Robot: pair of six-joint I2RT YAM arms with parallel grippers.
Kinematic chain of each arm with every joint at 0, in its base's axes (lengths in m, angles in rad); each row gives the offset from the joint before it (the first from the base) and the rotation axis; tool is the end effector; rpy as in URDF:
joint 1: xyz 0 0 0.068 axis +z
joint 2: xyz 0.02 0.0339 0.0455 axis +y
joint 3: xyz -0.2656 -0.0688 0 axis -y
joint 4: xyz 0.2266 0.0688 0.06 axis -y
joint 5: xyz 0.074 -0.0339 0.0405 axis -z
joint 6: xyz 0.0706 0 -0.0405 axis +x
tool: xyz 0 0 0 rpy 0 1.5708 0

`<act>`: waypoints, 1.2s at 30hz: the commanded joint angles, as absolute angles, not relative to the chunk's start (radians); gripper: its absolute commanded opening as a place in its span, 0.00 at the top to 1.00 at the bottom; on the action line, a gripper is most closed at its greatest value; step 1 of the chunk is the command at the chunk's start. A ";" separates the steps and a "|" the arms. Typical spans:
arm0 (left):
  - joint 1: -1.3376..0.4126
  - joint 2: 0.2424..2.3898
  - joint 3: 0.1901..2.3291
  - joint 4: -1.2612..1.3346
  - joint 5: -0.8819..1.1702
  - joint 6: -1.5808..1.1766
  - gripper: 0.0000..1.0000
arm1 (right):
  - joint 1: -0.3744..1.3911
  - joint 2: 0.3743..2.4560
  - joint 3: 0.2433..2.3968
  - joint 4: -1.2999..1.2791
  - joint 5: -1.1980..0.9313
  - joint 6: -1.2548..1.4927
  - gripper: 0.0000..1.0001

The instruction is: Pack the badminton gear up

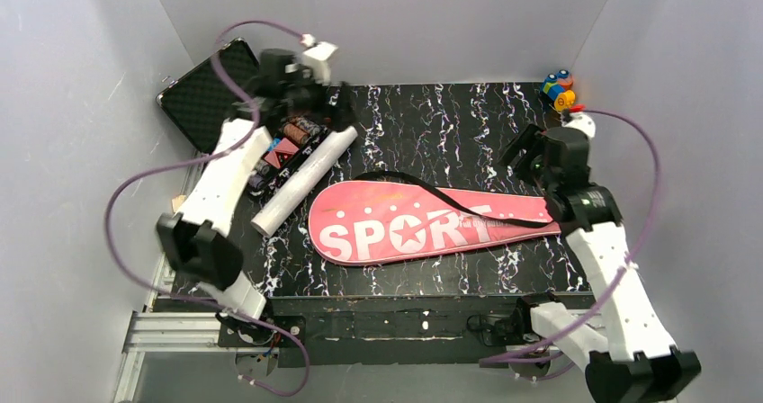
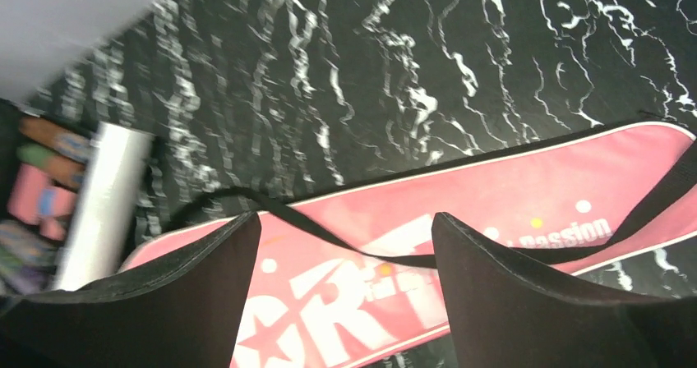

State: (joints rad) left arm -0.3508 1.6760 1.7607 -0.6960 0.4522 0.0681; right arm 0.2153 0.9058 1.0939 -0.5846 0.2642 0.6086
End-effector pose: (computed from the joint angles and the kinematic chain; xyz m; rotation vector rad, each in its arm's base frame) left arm 0.3474 -0.1600 0.3777 0.7051 2.0682 -0.6531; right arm 0.1980 0.0244 0.3689 0.5517 1.8843 0.2830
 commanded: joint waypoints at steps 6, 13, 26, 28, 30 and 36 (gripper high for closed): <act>-0.014 1.379 1.255 -0.392 0.484 -0.058 0.01 | 0.192 1.165 0.951 -0.297 0.402 0.348 0.14; 0.126 1.356 0.934 -0.042 0.374 -0.035 0.01 | 0.157 1.108 0.545 0.360 0.495 0.109 0.13; 0.134 1.381 0.583 0.433 0.262 -0.030 0.01 | 0.052 1.194 0.357 0.681 0.385 0.124 0.12; 0.135 1.383 0.564 0.460 0.260 -0.035 0.01 | 0.044 1.198 0.343 0.717 0.361 0.121 0.12; 0.134 1.383 0.532 0.525 0.262 -0.055 0.01 | 0.039 1.207 0.336 0.742 0.317 0.098 0.12; 0.135 1.398 0.390 0.777 0.266 -0.066 0.00 | 0.015 1.207 0.261 0.891 0.280 0.107 0.12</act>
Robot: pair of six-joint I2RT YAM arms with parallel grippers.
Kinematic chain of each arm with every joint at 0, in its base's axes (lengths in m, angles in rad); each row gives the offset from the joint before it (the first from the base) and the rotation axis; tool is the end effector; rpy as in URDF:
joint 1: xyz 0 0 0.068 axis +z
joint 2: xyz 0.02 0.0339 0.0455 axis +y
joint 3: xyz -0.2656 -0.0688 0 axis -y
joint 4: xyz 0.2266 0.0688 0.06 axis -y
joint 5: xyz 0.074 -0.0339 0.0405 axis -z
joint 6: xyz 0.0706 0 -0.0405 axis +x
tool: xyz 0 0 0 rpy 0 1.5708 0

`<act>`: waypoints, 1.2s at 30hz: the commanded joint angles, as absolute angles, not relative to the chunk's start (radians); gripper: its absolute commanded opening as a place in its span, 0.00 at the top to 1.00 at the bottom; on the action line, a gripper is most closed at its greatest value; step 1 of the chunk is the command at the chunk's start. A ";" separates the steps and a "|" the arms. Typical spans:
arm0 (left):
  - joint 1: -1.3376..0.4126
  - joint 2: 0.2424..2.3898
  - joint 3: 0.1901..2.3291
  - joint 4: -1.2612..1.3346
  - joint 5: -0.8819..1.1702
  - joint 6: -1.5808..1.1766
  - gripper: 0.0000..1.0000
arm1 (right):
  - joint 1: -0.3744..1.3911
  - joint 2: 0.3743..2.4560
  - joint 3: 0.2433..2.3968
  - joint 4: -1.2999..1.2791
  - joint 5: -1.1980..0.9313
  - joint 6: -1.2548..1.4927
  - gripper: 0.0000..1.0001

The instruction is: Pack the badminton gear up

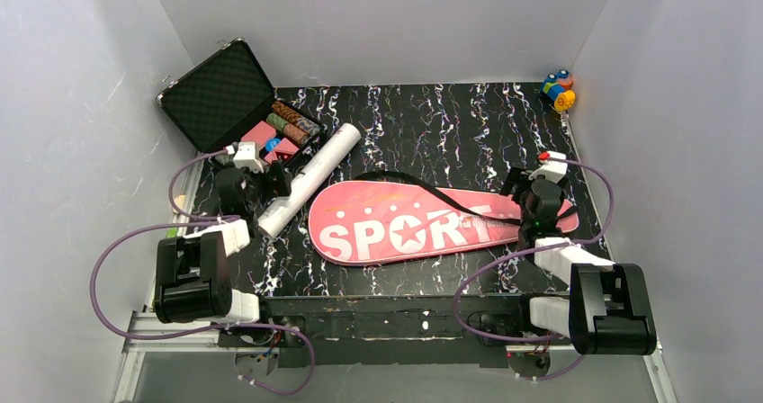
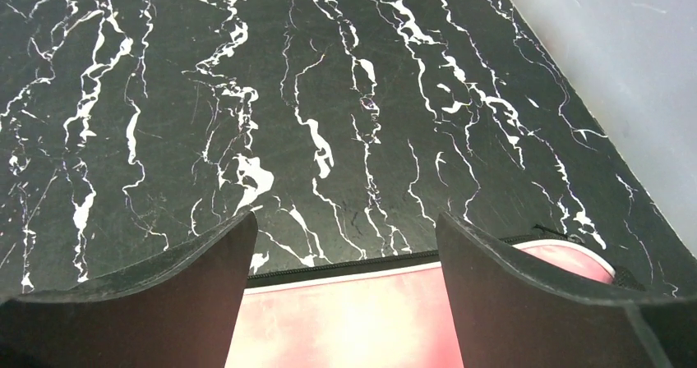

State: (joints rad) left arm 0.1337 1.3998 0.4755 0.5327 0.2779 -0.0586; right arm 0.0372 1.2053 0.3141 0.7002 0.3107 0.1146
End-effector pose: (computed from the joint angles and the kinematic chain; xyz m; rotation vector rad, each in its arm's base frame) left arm 0.2903 0.0195 0.1763 -0.0056 1.9531 -0.2229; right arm 0.2534 -0.0122 0.1962 0.2922 1.7309 -0.1629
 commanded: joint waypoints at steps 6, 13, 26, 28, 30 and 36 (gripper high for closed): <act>0.134 1.509 0.198 1.236 0.384 -0.029 0.00 | 0.011 1.249 0.088 1.216 0.282 0.131 0.11; 0.131 1.495 0.290 1.035 0.404 -0.005 0.00 | 0.011 1.309 0.191 1.096 0.267 0.124 0.11; 0.098 1.489 0.284 1.043 0.353 0.024 0.01 | -0.025 1.316 0.245 0.996 0.249 0.120 0.10; 0.098 1.491 0.281 1.050 0.353 0.022 0.00 | -0.025 1.316 0.245 0.996 0.249 0.120 0.10; 0.097 1.489 0.282 1.045 0.353 0.023 0.00 | -0.025 1.316 0.244 0.996 0.249 0.121 0.10; 0.098 1.492 0.287 1.038 0.350 0.024 0.01 | -0.025 1.317 0.245 0.996 0.249 0.120 0.10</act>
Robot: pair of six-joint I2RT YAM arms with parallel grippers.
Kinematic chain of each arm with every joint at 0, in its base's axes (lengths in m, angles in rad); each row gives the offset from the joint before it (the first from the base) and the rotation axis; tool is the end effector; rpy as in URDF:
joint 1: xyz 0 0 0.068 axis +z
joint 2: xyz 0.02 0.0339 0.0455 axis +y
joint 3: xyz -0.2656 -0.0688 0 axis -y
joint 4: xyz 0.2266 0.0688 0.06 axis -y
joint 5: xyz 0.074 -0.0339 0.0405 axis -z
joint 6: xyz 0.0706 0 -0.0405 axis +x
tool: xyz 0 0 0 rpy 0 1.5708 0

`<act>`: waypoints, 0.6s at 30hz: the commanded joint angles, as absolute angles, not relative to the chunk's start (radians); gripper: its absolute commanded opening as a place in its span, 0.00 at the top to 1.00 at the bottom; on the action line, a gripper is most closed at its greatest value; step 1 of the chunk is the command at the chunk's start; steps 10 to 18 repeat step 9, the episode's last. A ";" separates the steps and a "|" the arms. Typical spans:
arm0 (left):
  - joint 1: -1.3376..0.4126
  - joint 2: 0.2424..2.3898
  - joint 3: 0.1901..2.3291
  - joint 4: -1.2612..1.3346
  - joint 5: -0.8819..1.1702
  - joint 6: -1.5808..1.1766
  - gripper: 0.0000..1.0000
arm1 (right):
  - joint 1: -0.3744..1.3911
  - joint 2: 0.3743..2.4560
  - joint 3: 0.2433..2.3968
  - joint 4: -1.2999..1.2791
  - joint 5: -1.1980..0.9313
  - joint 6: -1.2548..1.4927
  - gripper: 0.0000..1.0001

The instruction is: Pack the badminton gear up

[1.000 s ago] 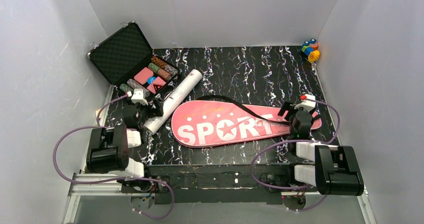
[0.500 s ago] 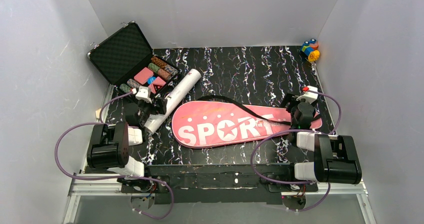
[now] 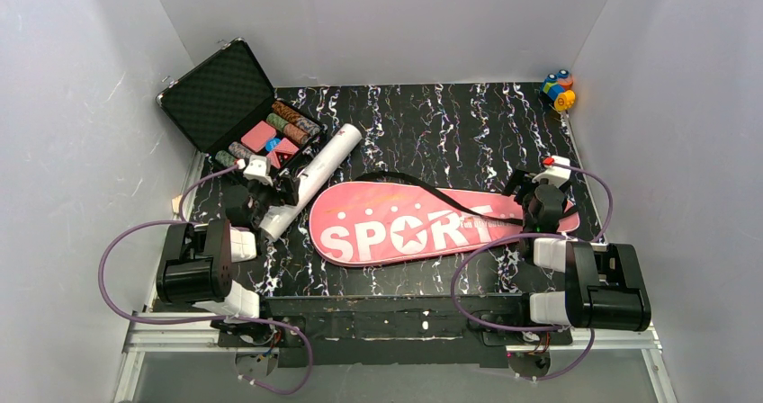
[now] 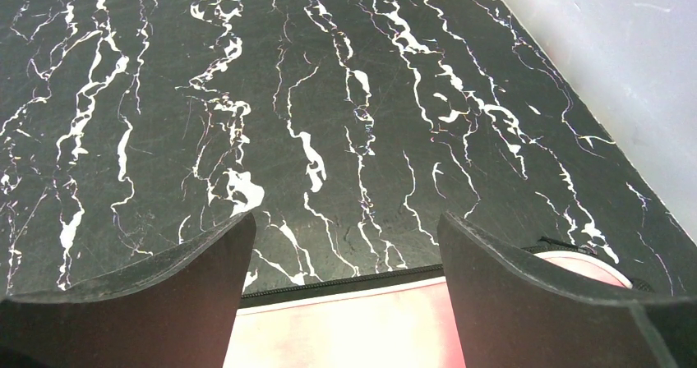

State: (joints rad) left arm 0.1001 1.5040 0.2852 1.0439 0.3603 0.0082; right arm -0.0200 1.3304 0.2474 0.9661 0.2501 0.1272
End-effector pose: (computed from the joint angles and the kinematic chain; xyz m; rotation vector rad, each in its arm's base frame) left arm 0.2758 0.0027 0.1621 0.1835 1.7304 -0.2347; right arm 0.2570 -0.0226 0.1828 0.3100 1.6570 -0.1305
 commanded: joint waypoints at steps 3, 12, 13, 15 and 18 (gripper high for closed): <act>0.098 1.493 0.290 1.033 0.350 0.025 0.01 | -0.025 1.316 0.245 0.996 0.249 0.121 0.10; 0.094 1.489 0.288 1.034 0.346 0.027 0.01 | -0.025 1.316 0.244 0.996 0.249 0.121 0.10; 0.094 1.489 0.288 1.034 0.346 0.027 0.01 | -0.025 1.316 0.244 0.996 0.249 0.121 0.10; 0.094 1.489 0.288 1.034 0.346 0.027 0.01 | -0.025 1.316 0.244 0.996 0.249 0.121 0.10; 0.094 1.489 0.288 1.034 0.346 0.027 0.01 | -0.025 1.316 0.244 0.996 0.249 0.121 0.10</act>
